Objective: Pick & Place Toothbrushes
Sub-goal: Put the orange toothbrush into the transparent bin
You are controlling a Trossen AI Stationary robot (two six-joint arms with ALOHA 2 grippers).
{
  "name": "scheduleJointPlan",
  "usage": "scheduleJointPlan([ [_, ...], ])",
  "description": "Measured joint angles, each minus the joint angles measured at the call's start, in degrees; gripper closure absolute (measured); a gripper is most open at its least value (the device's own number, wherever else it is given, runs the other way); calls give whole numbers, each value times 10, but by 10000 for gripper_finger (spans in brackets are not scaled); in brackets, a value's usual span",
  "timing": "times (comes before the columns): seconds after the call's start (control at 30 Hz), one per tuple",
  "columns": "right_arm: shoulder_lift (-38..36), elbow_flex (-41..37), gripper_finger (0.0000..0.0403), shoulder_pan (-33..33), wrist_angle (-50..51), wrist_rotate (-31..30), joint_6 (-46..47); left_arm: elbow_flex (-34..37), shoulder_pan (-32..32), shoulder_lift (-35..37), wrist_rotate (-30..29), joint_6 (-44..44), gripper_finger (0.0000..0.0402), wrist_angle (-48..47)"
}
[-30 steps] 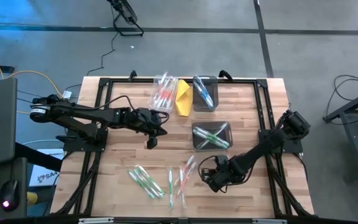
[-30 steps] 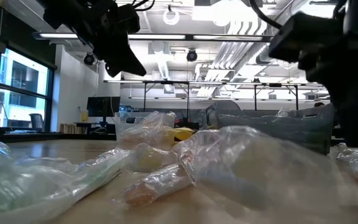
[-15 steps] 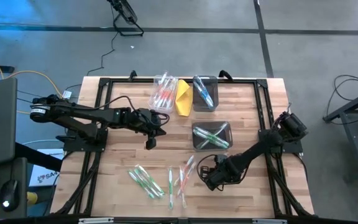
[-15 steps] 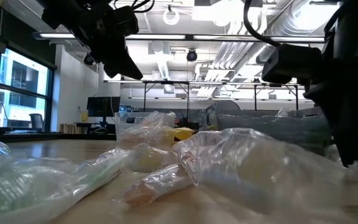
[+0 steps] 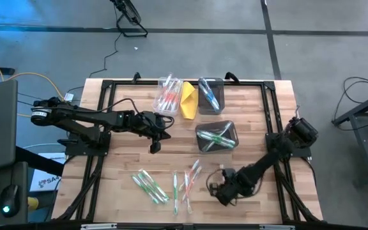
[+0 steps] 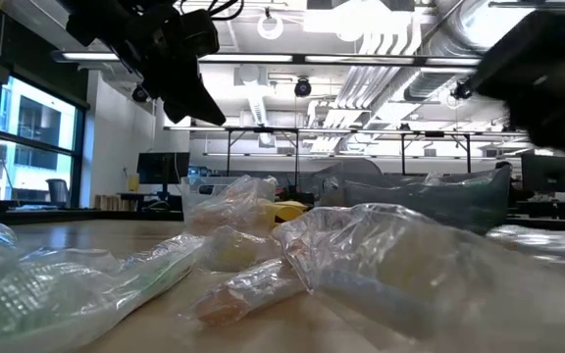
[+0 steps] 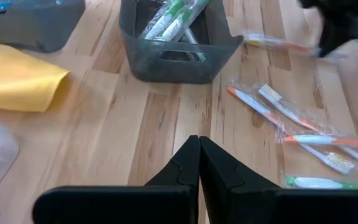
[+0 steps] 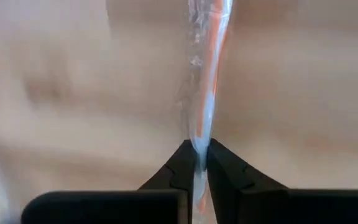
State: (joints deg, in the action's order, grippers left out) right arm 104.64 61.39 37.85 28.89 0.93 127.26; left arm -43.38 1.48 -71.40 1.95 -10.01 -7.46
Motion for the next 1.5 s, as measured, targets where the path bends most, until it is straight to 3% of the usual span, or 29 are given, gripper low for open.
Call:
scheduleJointPlan([
  [0.3, -47, 0, 388, 45, -50, -2, -15, 0, 0, 0, 2, -39, 401, 2],
  [0.67, -84, 1, 391, 47, -97, -131, -181, 0, 0, 0, 2, -40, 401, 22],
  [0.97, -144, 2, 391, -66, -81, -194, -467, 1, 19, 0, 10, 57, 401, 220],
  [1.27, -225, 2, 391, -198, -82, -195, -729, 1, 109, 0, 145, 52, 401, 262],
  [1.5, -238, 2, 391, -293, -127, -192, -891, 1, 147, 0, 176, 73, 401, 320],
])
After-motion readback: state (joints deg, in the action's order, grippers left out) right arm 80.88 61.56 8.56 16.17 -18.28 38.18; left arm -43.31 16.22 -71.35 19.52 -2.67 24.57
